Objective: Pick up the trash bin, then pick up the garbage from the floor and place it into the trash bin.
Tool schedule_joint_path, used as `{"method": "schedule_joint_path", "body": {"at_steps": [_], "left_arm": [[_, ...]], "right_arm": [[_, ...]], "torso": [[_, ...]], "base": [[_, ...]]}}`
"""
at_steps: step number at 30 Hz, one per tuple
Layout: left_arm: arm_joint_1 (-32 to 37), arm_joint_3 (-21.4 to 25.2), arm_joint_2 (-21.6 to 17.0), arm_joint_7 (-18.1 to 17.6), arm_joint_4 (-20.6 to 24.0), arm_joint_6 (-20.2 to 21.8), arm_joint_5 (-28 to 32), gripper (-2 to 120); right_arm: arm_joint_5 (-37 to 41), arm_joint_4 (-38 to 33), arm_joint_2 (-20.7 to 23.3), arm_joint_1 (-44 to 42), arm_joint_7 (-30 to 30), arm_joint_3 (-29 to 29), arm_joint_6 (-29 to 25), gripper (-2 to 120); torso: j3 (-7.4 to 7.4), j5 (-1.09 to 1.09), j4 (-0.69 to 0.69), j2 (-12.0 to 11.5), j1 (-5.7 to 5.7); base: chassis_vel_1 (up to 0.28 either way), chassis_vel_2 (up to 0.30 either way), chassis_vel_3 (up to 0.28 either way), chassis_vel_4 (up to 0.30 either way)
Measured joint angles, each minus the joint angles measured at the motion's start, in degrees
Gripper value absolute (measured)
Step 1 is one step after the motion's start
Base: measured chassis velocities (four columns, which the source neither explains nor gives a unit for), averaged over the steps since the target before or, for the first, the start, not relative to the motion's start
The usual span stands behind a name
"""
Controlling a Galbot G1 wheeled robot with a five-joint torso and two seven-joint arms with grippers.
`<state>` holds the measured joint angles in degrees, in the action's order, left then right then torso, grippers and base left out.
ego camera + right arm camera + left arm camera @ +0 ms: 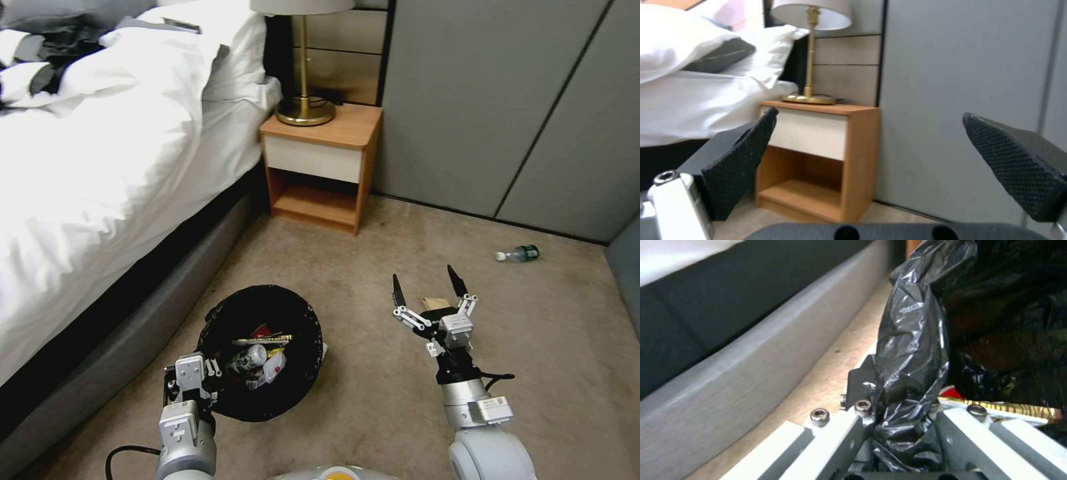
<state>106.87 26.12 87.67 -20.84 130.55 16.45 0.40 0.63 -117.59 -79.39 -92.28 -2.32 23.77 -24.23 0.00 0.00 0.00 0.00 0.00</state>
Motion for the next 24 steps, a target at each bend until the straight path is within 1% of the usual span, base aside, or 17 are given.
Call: {"method": "schedule_joint_path", "body": {"at_steps": [16,21,24], "left_arm": [[0.0,0.0,0.0,0.0,0.0,0.0,0.0,1],[0.0,0.0,0.0,0.0,0.0,0.0,0.0,1],[0.0,0.0,0.0,0.0,0.0,0.0,0.0,1]], "right_arm": [[-0.5,-0.6,-0.1,0.4,0.6,-0.4,0.3,100],[-0.5,-0.6,0.0,0.2,1.2,-0.4,0.0,100],[-0.5,-0.5,0.0,0.2,1.4,-0.5,-0.1,100]], "torso": [[0.00,0.00,0.00,0.0,0.00],[0.00,0.00,-0.03,0.0,0.00],[0.00,0.00,0.01,0.0,0.00]], "base": [[-0.115,-0.114,-0.113,-0.120],[-0.116,-0.098,-0.109,-0.101],[-0.016,-0.022,-0.010,-0.014]]}}
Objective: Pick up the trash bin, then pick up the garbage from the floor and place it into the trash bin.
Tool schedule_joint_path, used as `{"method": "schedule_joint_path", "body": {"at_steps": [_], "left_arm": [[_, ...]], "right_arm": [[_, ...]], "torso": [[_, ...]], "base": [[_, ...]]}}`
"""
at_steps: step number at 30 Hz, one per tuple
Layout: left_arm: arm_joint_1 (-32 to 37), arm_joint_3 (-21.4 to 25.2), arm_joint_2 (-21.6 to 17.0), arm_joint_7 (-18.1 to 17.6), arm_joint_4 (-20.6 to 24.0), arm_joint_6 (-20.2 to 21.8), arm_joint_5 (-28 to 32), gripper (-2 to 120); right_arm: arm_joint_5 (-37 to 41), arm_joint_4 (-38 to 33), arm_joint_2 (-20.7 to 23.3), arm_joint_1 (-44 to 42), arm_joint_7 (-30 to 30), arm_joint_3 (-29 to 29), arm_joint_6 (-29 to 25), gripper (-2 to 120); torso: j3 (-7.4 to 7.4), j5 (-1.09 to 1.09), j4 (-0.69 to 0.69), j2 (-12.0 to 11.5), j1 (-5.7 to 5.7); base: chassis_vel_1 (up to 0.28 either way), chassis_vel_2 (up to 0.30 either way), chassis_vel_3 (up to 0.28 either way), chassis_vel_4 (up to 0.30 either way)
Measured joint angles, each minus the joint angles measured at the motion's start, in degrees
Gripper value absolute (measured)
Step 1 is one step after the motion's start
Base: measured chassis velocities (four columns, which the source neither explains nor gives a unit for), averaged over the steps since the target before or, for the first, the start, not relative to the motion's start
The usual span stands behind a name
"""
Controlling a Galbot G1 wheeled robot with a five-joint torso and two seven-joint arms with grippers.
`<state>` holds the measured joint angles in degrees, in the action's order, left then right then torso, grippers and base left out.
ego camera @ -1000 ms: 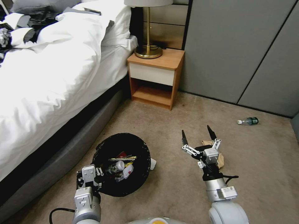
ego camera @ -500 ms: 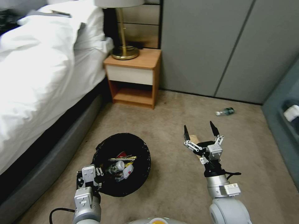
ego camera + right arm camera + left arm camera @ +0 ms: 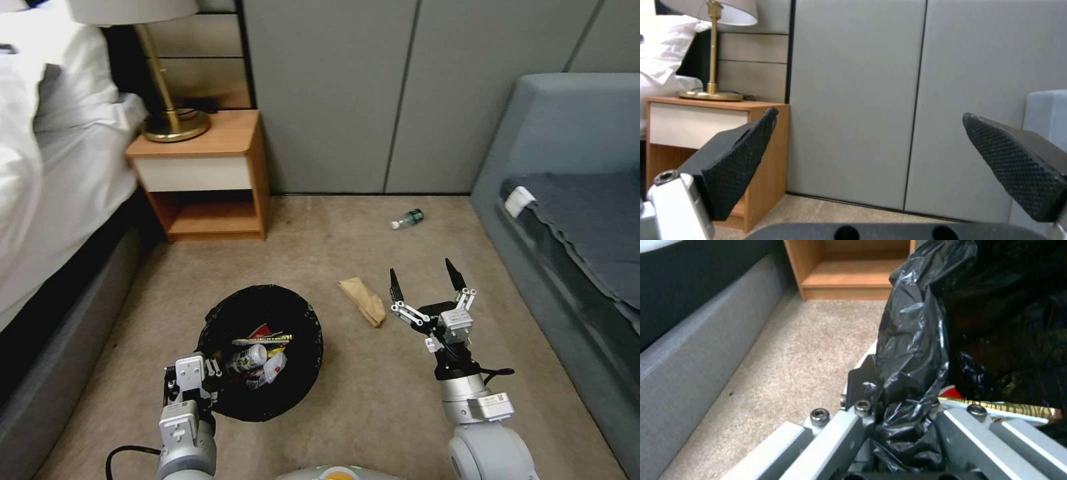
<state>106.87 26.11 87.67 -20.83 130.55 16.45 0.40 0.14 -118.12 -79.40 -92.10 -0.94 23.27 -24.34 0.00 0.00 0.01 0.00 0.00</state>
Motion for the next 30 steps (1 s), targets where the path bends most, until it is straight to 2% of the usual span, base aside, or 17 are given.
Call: {"method": "schedule_joint_path", "body": {"at_steps": [22,30], "left_arm": [[0.0,0.0,0.0,0.0,0.0,0.0,0.0,1],[0.0,0.0,0.0,0.0,0.0,0.0,0.0,1]], "right_arm": [[0.1,0.0,0.0,-0.5,1.9,-0.1,-0.4,100],[0.2,0.0,0.2,-0.5,1.9,-0.2,-0.6,100]], "torso": [[0.00,0.00,-0.01,0.0,0.00],[0.01,0.00,-0.02,0.0,-0.01]], "base": [[0.000,0.000,0.000,0.000],[-0.127,0.119,0.120,-0.118]]}}
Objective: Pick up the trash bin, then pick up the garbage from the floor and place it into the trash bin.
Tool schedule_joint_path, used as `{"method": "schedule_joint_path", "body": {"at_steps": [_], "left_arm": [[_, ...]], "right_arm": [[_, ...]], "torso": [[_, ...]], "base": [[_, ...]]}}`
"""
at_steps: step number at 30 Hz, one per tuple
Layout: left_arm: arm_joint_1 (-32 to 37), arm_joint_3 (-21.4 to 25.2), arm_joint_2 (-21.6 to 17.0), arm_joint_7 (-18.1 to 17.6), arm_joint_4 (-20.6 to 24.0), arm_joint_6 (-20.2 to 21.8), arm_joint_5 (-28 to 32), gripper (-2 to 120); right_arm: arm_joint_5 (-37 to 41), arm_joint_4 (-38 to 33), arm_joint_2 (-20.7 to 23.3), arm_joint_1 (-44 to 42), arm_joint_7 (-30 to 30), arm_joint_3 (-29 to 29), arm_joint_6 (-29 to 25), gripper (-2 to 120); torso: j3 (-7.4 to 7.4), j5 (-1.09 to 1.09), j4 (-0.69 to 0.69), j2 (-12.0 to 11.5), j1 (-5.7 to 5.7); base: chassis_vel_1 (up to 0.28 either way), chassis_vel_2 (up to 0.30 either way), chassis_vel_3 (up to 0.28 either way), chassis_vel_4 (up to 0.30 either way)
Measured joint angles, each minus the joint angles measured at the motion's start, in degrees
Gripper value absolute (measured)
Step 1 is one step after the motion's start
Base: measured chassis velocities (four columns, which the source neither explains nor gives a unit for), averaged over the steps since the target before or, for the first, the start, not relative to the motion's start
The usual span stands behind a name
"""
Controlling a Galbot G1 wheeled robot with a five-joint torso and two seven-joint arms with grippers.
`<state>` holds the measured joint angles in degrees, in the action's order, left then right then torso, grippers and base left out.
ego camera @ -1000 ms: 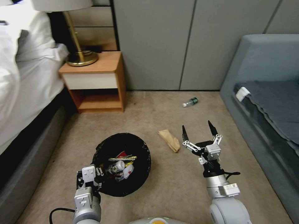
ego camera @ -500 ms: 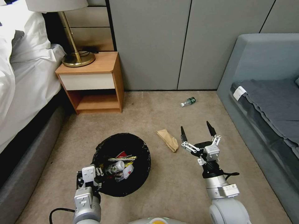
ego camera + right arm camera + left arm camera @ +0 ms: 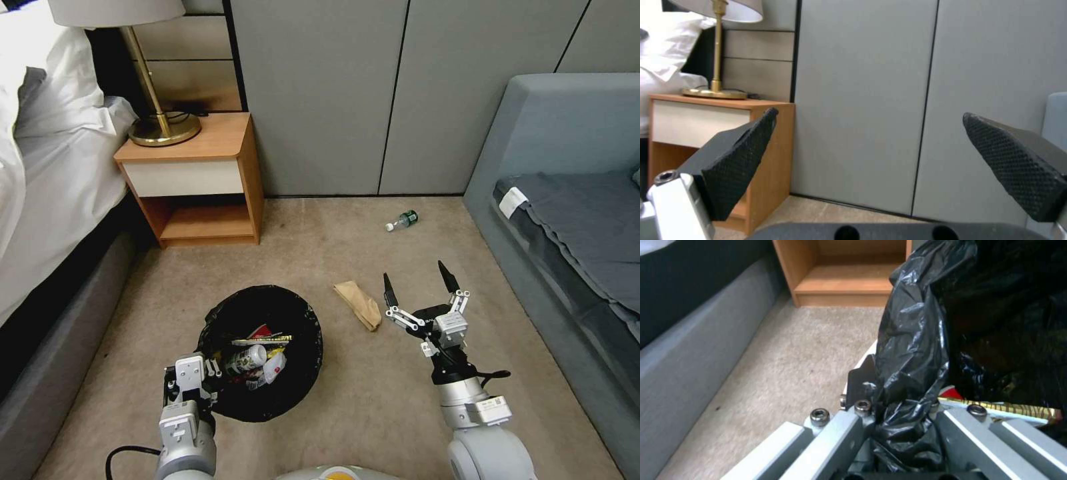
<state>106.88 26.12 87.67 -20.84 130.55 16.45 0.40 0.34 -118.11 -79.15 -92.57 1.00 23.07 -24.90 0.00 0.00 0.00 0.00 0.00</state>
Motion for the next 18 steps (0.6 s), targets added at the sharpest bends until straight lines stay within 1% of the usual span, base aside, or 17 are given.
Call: {"method": "schedule_joint_path", "body": {"at_steps": [7,8,11,12,14,15,18], "left_arm": [[0.0,0.0,0.0,0.0,0.0,0.0,0.0,1],[0.0,0.0,0.0,0.0,0.0,0.0,0.0,1],[0.0,0.0,0.0,0.0,0.0,0.0,0.0,1],[0.0,0.0,0.0,0.0,0.0,0.0,0.0,1],[0.0,0.0,0.0,0.0,0.0,0.0,0.0,1],[0.0,0.0,0.0,0.0,0.0,0.0,0.0,1],[0.0,0.0,0.0,0.0,0.0,0.0,0.0,1]], "right_arm": [[0.1,0.1,0.0,0.1,0.5,0.1,-0.5,100],[0.2,0.2,-0.1,0.1,0.6,0.1,-0.6,100],[0.2,0.4,-0.1,0.0,0.8,0.1,-0.8,100],[0.3,0.4,-0.1,0.1,1.1,0.2,-1.1,100],[0.4,0.5,-0.1,0.2,1.6,0.2,-1.5,100],[0.6,0.6,-0.1,0.3,2.0,0.2,-1.9,100],[0.9,0.7,-0.1,0.4,2.8,0.2,-2.6,100]], "torso": [[-0.01,0.02,0.02,0.0,0.01],[-0.01,-0.02,0.00,0.0,0.01],[0.00,0.04,0.00,0.0,0.01],[0.00,-0.02,0.00,0.0,0.01],[-0.01,-0.02,0.00,0.0,0.00],[-0.01,0.02,0.01,0.0,0.01],[-0.01,0.00,0.01,0.0,0.01]], "base": [[-0.208,0.224,0.214,-0.224],[-0.213,0.214,0.188,-0.204],[-0.202,0.187,0.175,-0.197],[-0.184,0.175,0.173,-0.164],[-0.164,0.175,0.173,-0.164],[-0.129,0.162,0.158,-0.164],[-0.112,0.120,0.115,-0.106]]}}
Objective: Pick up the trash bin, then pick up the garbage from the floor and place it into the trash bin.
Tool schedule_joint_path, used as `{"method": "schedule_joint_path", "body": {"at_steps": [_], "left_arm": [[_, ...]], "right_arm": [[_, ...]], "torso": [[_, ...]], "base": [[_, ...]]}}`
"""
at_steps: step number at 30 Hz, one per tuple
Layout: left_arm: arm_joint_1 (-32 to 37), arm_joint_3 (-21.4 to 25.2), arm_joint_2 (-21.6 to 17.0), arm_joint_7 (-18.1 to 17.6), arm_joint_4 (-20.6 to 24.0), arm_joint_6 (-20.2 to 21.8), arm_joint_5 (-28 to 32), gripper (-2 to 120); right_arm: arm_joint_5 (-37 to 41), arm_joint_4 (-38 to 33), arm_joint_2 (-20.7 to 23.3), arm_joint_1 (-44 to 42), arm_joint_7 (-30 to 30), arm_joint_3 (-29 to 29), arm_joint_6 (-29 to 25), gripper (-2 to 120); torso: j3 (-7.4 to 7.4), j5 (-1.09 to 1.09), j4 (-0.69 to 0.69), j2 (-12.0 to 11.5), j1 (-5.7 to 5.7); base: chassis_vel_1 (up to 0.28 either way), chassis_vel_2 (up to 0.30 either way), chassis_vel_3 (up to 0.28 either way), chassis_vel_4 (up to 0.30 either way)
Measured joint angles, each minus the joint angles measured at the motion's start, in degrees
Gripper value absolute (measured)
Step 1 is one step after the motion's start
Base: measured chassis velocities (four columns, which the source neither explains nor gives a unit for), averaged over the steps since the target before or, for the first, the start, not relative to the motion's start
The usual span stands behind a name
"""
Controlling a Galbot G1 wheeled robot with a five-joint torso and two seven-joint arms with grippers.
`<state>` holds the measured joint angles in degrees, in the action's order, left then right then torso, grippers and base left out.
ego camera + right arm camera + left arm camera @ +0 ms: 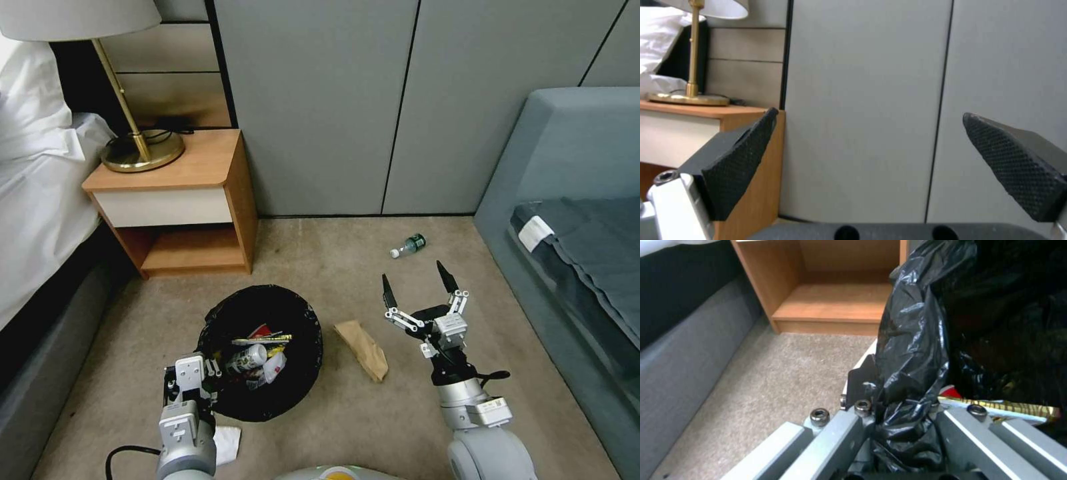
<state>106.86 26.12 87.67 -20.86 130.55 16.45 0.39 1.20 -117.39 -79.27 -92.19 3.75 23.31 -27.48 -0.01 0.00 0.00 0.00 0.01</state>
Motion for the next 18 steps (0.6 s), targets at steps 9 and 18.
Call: {"method": "schedule_joint_path", "body": {"at_steps": [9,18], "left_arm": [[0.0,0.0,0.0,0.0,0.0,0.0,0.0,1],[0.0,0.0,0.0,0.0,0.0,0.0,0.0,1]], "right_arm": [[-0.1,0.2,0.2,0.7,1.3,0.3,-1.1,100],[2.3,5.0,5.3,6.7,0.0,-3.8,10.1,100]], "torso": [[0.01,0.00,-0.01,0.0,-0.01],[0.01,0.01,0.01,0.0,-0.01]], "base": [[-0.011,0.015,0.012,-0.014],[0.000,0.000,0.000,0.000]]}}
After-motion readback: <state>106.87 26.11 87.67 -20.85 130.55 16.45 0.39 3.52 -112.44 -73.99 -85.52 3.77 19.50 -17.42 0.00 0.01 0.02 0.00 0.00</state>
